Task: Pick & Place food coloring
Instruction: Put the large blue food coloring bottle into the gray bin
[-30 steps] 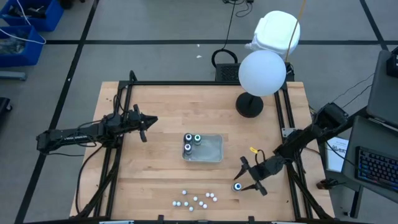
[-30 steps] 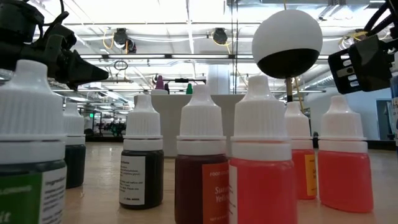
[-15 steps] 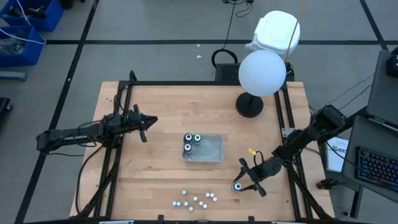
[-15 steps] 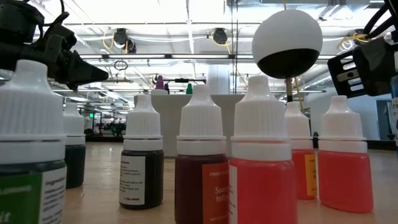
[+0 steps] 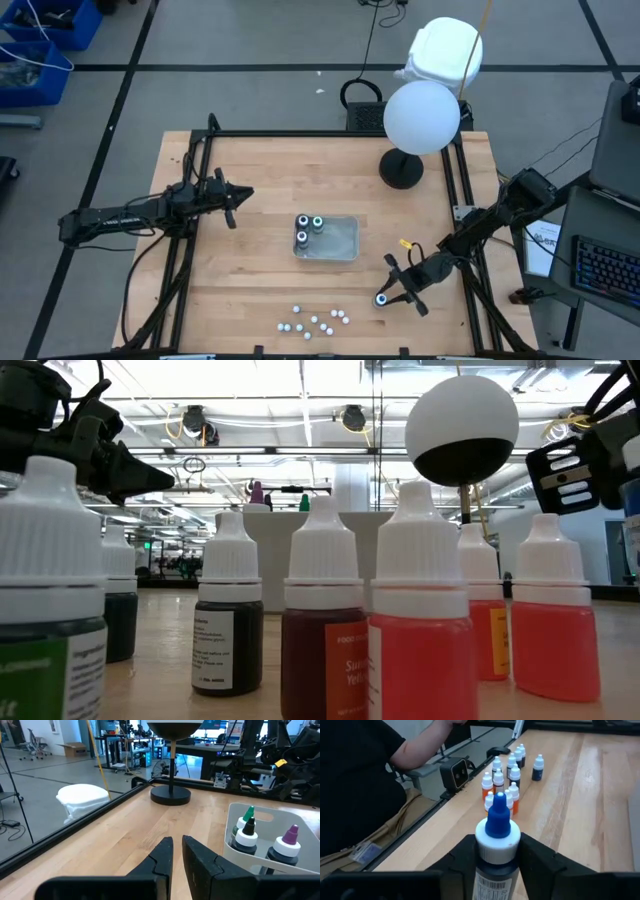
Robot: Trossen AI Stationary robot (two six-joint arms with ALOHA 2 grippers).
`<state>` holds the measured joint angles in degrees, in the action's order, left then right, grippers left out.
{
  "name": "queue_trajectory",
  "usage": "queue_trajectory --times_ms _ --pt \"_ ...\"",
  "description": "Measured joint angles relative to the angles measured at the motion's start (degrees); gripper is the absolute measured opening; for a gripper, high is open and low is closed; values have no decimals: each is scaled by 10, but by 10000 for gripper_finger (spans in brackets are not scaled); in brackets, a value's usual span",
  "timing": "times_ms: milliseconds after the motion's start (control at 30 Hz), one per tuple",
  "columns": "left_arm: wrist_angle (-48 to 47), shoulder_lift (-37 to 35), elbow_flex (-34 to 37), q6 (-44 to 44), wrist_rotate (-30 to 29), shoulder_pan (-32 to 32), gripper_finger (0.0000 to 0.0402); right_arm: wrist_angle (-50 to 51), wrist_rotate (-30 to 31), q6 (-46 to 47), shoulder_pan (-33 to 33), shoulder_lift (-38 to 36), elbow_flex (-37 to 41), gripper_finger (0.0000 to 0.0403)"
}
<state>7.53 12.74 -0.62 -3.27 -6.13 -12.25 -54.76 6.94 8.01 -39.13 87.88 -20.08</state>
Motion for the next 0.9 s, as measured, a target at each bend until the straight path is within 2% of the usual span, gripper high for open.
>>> queue_trajectory --times_ms 300,400,500,567,667,733,900 --pt "0 0 0 0 0 0 47 -12 -49 -27 2 0 -30 107" --pt "0 0 0 0 0 0 47 52 -89 -55 8 0 -85 114" --pt "0 0 0 0 0 0 47 162 -99 -85 19 0 -156 109" --pt "0 0 0 0 0 0 47 233 -93 -104 27 0 -201 104" --pt "0 0 0 0 0 0 47 287 -45 -139 39 0 -246 103" --pt "0 0 0 0 0 0 47 294 -23 -163 53 0 -261 106" --pt "0 0 0 0 0 0 47 293 -23 -177 101 0 -294 104"
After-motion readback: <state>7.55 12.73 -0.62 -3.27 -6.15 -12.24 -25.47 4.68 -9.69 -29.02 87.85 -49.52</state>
